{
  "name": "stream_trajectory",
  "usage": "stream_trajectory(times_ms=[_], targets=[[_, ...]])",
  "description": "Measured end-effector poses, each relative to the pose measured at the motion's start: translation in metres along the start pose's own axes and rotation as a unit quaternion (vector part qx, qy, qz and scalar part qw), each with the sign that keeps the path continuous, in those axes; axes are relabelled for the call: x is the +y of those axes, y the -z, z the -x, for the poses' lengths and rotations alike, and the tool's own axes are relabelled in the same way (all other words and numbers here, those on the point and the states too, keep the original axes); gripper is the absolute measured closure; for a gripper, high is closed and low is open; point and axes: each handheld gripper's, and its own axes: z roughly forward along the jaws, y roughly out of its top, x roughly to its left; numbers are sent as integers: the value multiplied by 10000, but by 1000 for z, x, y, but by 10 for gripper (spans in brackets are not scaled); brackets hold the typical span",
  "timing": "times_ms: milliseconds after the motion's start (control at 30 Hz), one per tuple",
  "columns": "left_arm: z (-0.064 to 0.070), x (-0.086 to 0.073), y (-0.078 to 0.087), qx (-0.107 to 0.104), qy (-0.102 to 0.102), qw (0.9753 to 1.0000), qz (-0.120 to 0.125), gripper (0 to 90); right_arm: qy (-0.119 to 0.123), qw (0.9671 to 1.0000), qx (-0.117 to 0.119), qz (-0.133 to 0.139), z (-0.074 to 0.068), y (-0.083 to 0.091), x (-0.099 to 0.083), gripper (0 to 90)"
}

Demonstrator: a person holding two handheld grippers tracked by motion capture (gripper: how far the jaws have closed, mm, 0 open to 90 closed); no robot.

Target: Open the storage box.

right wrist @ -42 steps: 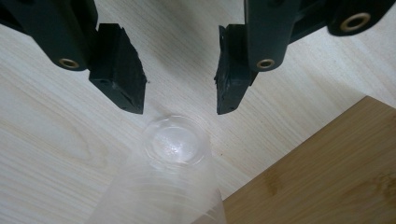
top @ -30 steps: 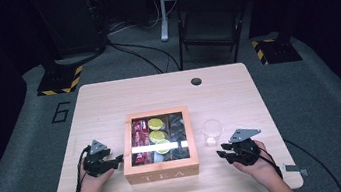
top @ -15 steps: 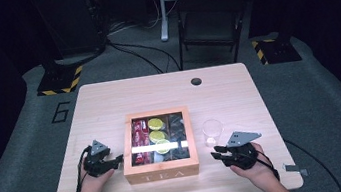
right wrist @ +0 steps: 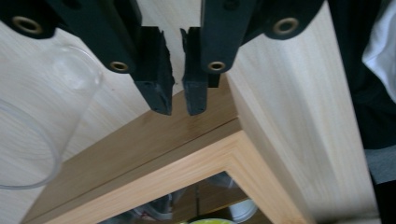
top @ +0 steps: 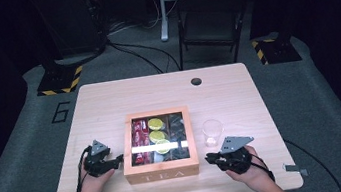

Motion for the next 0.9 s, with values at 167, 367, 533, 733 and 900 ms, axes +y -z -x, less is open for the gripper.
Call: stream_trajectory(times_ms=[167, 367, 533, 733, 900], targets=[[0, 0, 0, -10, 4, 10000, 6, 351, 60, 9997, 246, -45, -4, -3, 1, 872], [0, 0, 0, -12, -3, 10000, 13, 348, 142, 9986, 501, -89, -10, -7, 3, 876], [0, 0, 0, -6, -3, 10000, 20, 345, 90, 9985, 535, -109, -10, -8, 3, 876], [0, 0, -1, -8, -2, 10000, 24, 344, 84, 9980, 612, -114, -11, -10, 3, 876], [0, 0, -1, -12, 4, 10000, 31, 344, 131, 9977, 646, -129, -11, -11, 3, 876]])
